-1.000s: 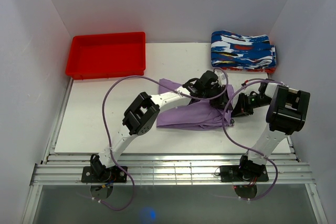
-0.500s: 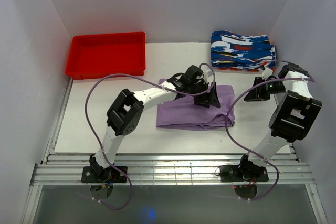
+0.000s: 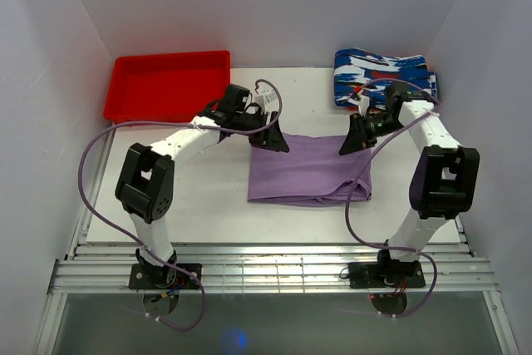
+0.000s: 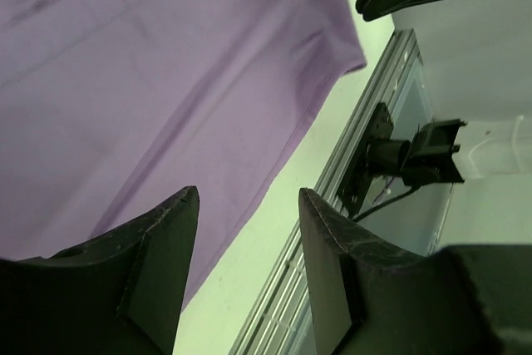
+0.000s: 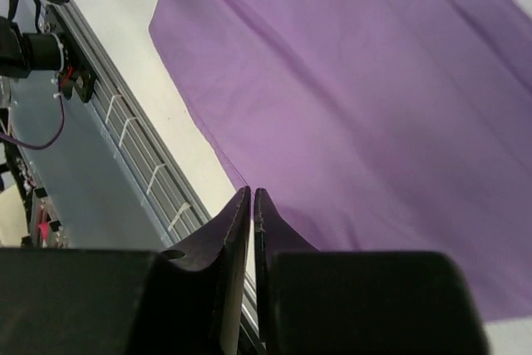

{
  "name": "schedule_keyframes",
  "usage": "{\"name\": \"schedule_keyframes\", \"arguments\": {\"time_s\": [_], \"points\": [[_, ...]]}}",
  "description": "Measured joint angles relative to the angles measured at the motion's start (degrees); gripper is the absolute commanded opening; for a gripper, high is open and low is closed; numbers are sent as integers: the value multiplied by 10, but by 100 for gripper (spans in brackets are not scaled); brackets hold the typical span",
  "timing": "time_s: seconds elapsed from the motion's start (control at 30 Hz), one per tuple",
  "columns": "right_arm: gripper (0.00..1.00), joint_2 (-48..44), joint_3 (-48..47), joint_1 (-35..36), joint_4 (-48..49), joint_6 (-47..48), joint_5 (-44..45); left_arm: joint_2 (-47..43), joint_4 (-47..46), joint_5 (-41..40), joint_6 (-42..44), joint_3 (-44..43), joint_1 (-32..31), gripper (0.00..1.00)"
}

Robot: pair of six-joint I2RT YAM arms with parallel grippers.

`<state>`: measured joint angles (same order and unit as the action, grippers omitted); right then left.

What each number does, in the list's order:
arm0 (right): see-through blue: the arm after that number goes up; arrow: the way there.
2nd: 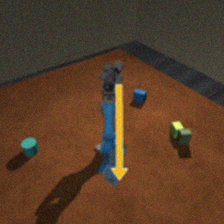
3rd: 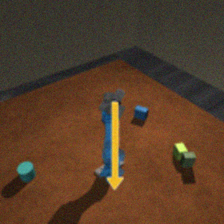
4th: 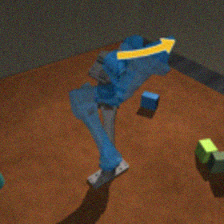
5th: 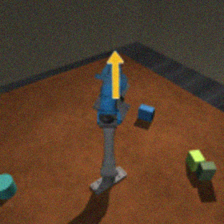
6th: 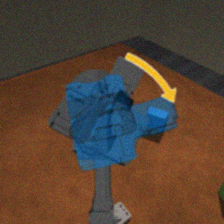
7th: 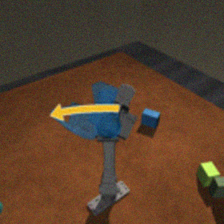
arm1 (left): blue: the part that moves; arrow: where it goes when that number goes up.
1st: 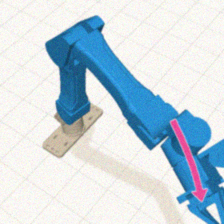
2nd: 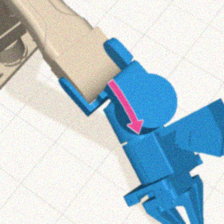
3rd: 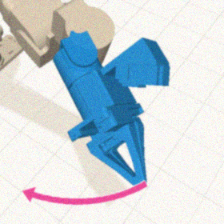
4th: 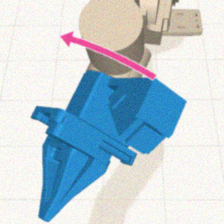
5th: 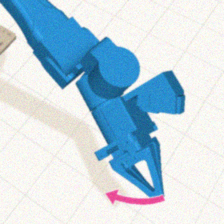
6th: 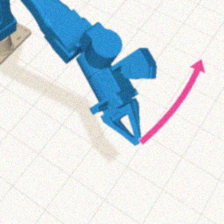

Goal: Fold and stack the trousers
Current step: Fold the trousers

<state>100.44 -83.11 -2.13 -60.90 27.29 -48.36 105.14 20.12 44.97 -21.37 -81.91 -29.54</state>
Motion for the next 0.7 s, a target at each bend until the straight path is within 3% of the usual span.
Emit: {"name": "schedule_keyframes", "arguments": {"time_s": [0.3, 0.43, 0.6, 0.7], "points": [[9, 17, 175, 9, 8, 69, 80, 31, 1, 66, 10, 114, 3, 59], [19, 17, 208, -11, 7, 106, 112, 65, -8, 80, 5, 138, 19, 57], [39, 20, 199, -44, 1, 138, 136, 86, -23, 95, -8, 153, 53, 57], [41, 19, 165, -48, -10, 148, 154, 83, -35, 120, -2, 153, 68, 58]]}}
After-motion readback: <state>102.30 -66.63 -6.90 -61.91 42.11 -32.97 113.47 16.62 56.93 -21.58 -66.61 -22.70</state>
